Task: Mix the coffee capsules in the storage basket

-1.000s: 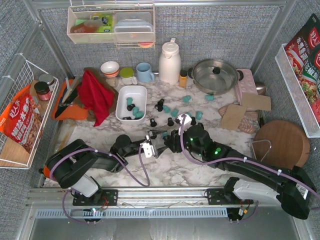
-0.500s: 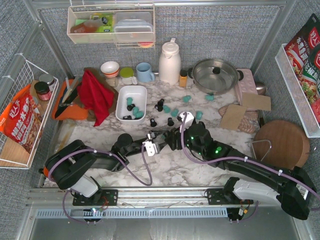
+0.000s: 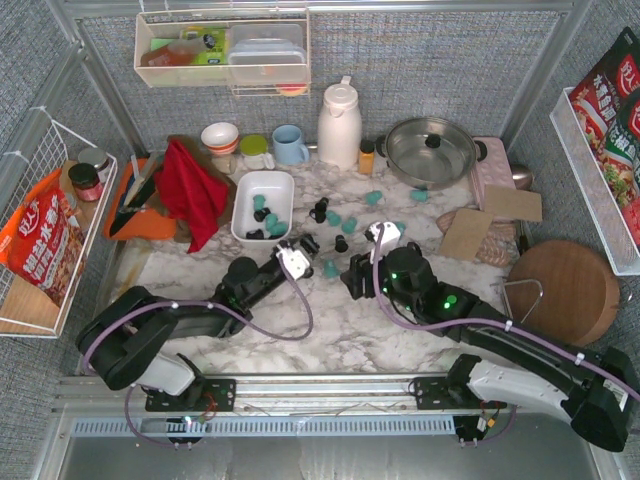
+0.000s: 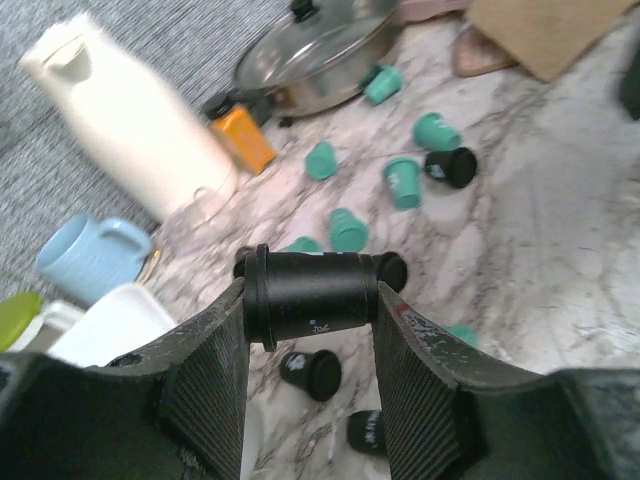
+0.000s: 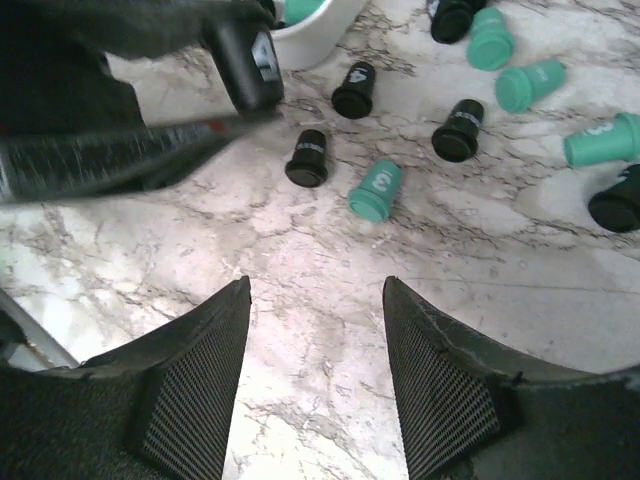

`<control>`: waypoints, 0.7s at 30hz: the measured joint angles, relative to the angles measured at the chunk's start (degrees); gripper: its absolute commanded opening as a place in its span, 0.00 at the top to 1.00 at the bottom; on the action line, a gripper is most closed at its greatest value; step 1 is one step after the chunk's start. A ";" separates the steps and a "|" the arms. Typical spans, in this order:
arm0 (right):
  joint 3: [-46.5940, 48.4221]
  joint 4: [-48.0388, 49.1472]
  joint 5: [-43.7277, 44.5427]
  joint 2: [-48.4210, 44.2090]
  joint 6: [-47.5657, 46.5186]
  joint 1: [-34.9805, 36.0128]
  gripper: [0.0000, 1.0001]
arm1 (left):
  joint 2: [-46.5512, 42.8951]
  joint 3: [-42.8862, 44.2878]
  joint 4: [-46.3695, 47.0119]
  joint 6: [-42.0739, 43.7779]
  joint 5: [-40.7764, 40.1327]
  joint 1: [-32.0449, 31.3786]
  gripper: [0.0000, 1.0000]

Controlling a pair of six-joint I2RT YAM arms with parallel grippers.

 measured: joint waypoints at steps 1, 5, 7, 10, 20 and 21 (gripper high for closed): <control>0.00 -0.61 0.48 -0.13 -0.02 0.00 0.40 | -0.61 0.55 -1.64 -0.94 -0.87 0.79 0.65; -0.11 -2.38 2.51 -0.57 -0.39 -0.02 0.40 | -3.50 6.27 -12.74 -5.75 -5.20 5.29 0.66; -0.52 -2.56 2.93 -0.72 -0.39 -0.07 0.39 | -4.57 9.03 -18.29 -8.74 -7.69 8.11 0.64; -1.11 -2.73 3.30 -0.61 -0.42 -0.24 0.39 | -4.13 12.81 -25.70 -12.52 -10.84 11.61 0.63; -1.46 -2.49 2.73 1.99 -0.42 -0.44 0.39 | 10.36 26.49 -37.38 -21.20 -11.37 20.13 0.51; -1.53 -2.45 2.62 2.14 -0.42 -0.44 0.38 | 11.89 27.78 -37.68 -21.81 -11.19 20.81 0.48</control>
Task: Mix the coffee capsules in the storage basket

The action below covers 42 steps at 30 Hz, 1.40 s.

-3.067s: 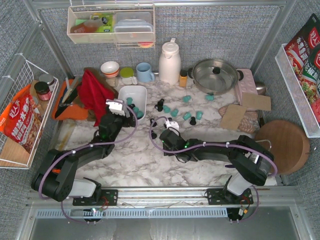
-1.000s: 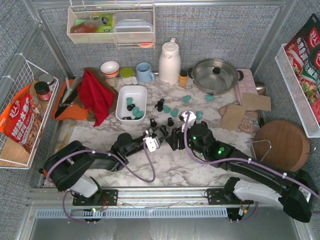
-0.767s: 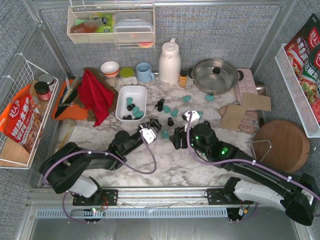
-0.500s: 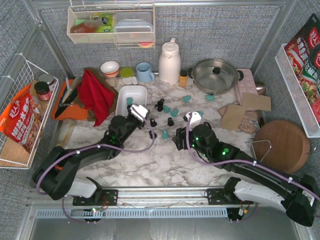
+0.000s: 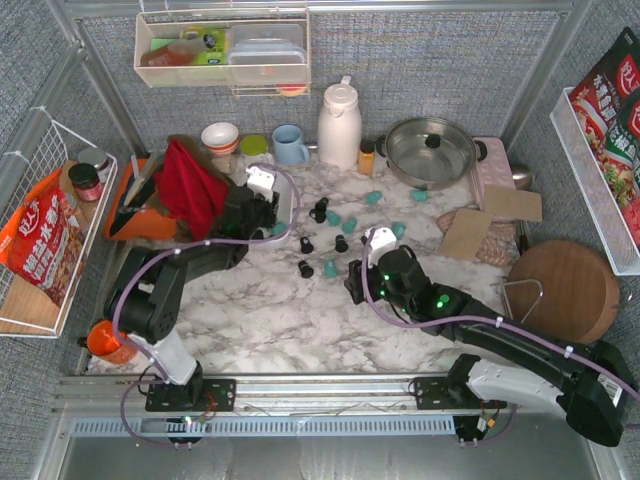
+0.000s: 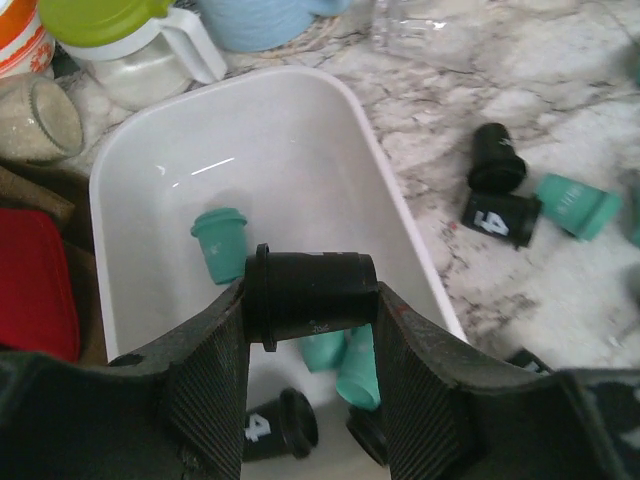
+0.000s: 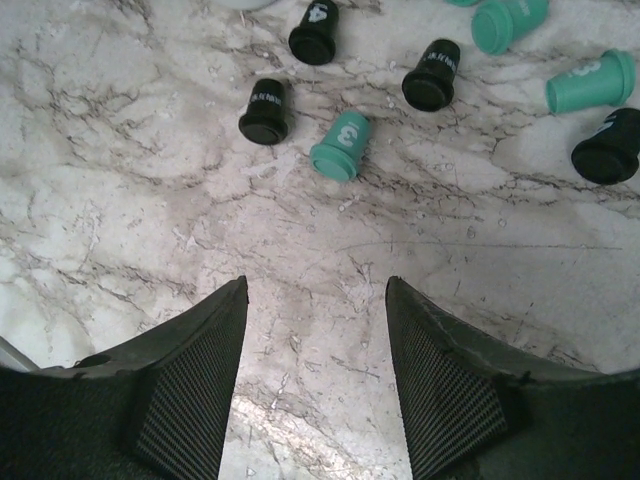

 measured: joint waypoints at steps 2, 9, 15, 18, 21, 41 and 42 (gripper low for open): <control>-0.35 -0.09 -0.07 0.42 0.00 0.00 0.38 | 2.95 2.54 -0.24 -1.05 0.11 1.16 0.43; -0.83 -0.07 -0.94 3.85 -0.07 -0.13 0.35 | 7.96 7.30 -0.26 -3.34 -0.66 1.81 0.11; 1.27 0.81 -1.51 10.78 -0.83 -0.20 0.35 | 6.23 4.66 1.36 -4.46 -2.51 1.95 0.01; 3.10 1.86 -1.64 15.17 -1.09 -0.20 0.35 | 3.43 1.77 2.43 -4.90 -3.32 1.95 0.01; 5.88 3.19 -2.60 19.96 -1.84 -0.20 0.35 | -0.31 -1.79 4.61 -5.95 -3.32 1.95 0.01; 26.67 6.29 -4.35 44.65 -3.41 -0.20 0.44 | -12.90 -6.43 -4.81 -11.54 2.99 2.05 0.01; 27.34 6.03 -4.37 45.46 -3.50 -0.20 0.48 | -13.09 -6.91 -4.72 -12.31 3.85 2.21 0.01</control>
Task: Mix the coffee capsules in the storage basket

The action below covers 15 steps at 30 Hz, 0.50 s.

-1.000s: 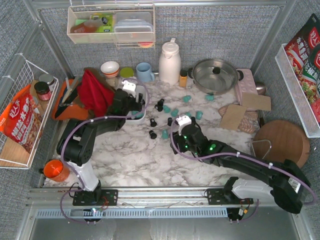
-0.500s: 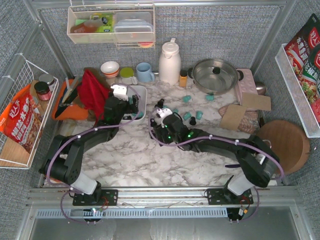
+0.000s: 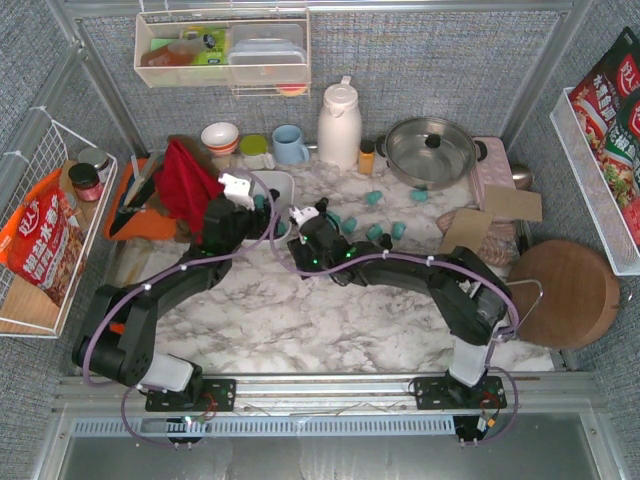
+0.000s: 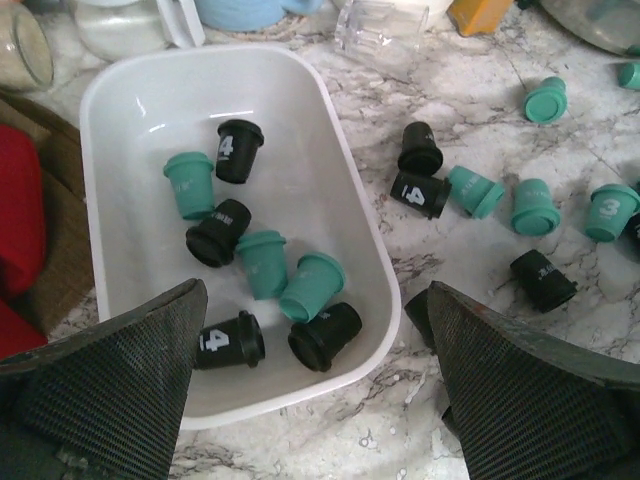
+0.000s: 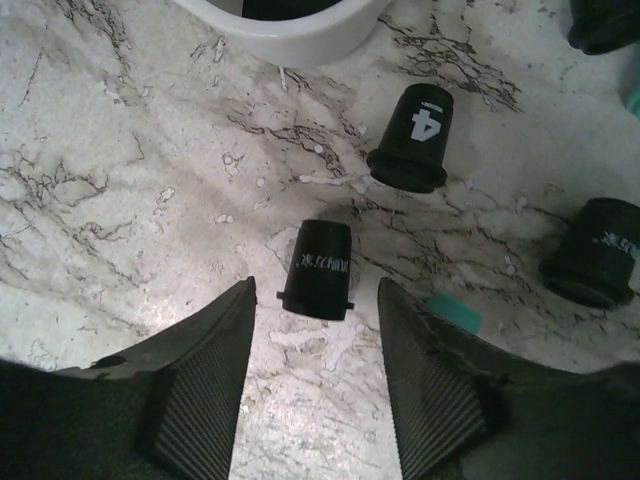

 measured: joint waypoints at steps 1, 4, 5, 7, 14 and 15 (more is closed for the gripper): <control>0.76 -0.24 -0.07 0.85 -0.37 0.00 0.51 | -0.13 -0.50 0.13 -0.24 0.39 0.07 0.01; 2.89 -0.76 -0.22 3.23 -0.83 0.00 0.56 | -0.26 -2.19 0.52 -1.20 1.55 0.15 0.01; 3.50 -0.87 -0.24 3.98 -1.01 0.00 0.58 | -0.28 -2.60 0.52 -1.44 1.73 0.13 0.01; 4.70 -1.36 -0.46 5.44 -1.27 0.00 0.60 | -0.55 -3.23 0.48 -1.68 1.70 0.22 0.01; 9.03 -4.55 0.09 9.73 -2.84 0.00 0.62 | -3.45 -5.07 0.09 -2.29 -0.13 0.42 0.01; 9.53 -5.25 0.20 10.12 -2.97 0.02 0.62 | -4.15 -5.53 0.09 -2.47 -0.39 0.44 0.01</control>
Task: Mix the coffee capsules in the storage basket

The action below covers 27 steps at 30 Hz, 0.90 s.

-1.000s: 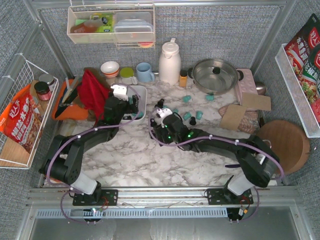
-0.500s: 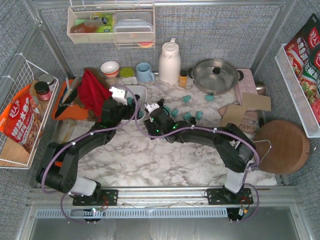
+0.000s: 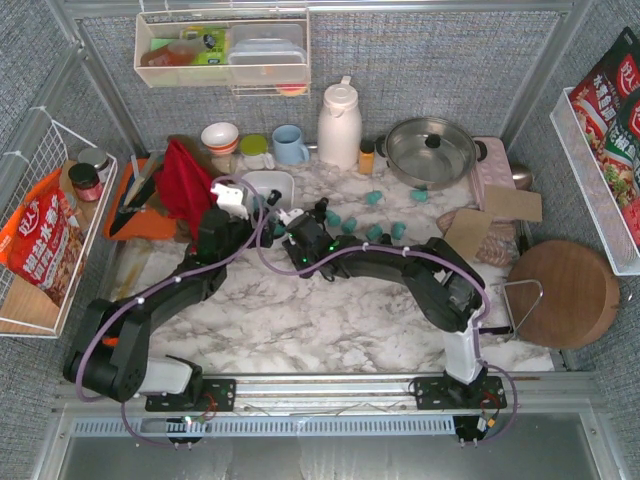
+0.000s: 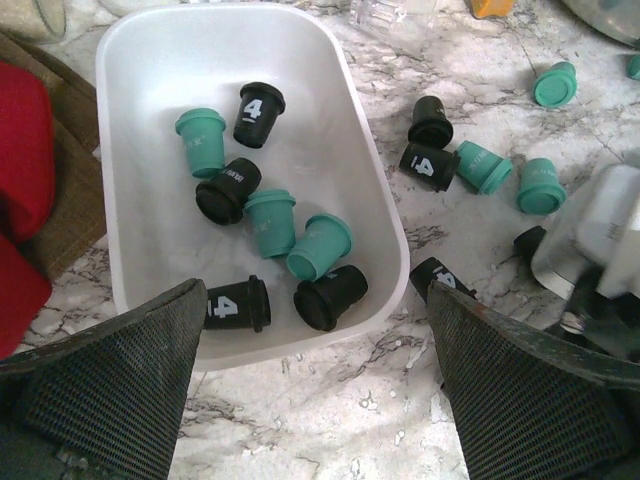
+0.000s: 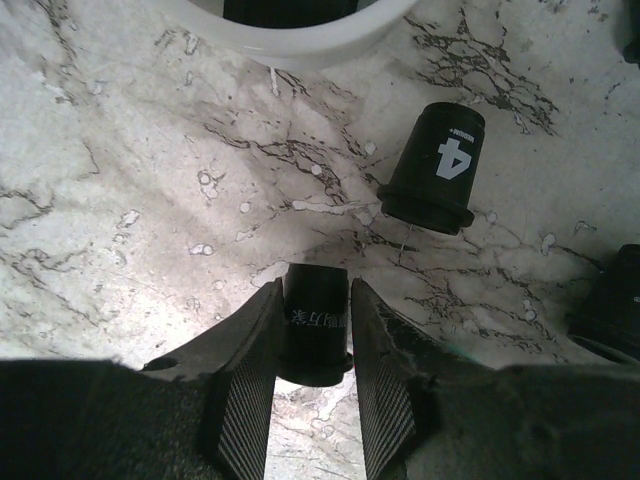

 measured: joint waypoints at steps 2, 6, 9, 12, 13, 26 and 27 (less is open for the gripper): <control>0.72 -1.14 0.44 0.59 -0.35 0.00 0.63 | -1.20 -0.83 0.00 -0.13 -0.42 -0.02 0.01; 2.36 -3.52 1.60 1.81 -0.57 -0.02 0.63 | -3.26 -2.19 -0.02 -0.48 -2.10 -0.02 0.01; 3.50 -4.90 2.03 2.62 -0.61 -0.02 0.63 | -4.46 -2.82 -0.02 -0.68 -2.45 -0.02 0.01; 4.39 -5.92 2.36 3.17 -0.61 -0.09 0.63 | -5.20 -3.21 0.07 -0.87 -2.47 -0.02 0.01; 4.57 -6.12 2.40 3.28 -0.61 -0.09 0.63 | -5.22 -3.34 0.13 -0.90 -2.47 -0.02 0.01; 2.64 -8.24 0.61 0.22 -1.01 -1.64 0.69 | -2.82 -5.40 4.57 -2.60 -0.61 -0.04 0.01; 1.79 -8.02 0.15 -1.03 -0.87 -1.81 0.69 | -3.10 -5.95 5.29 -2.58 0.26 -0.07 0.01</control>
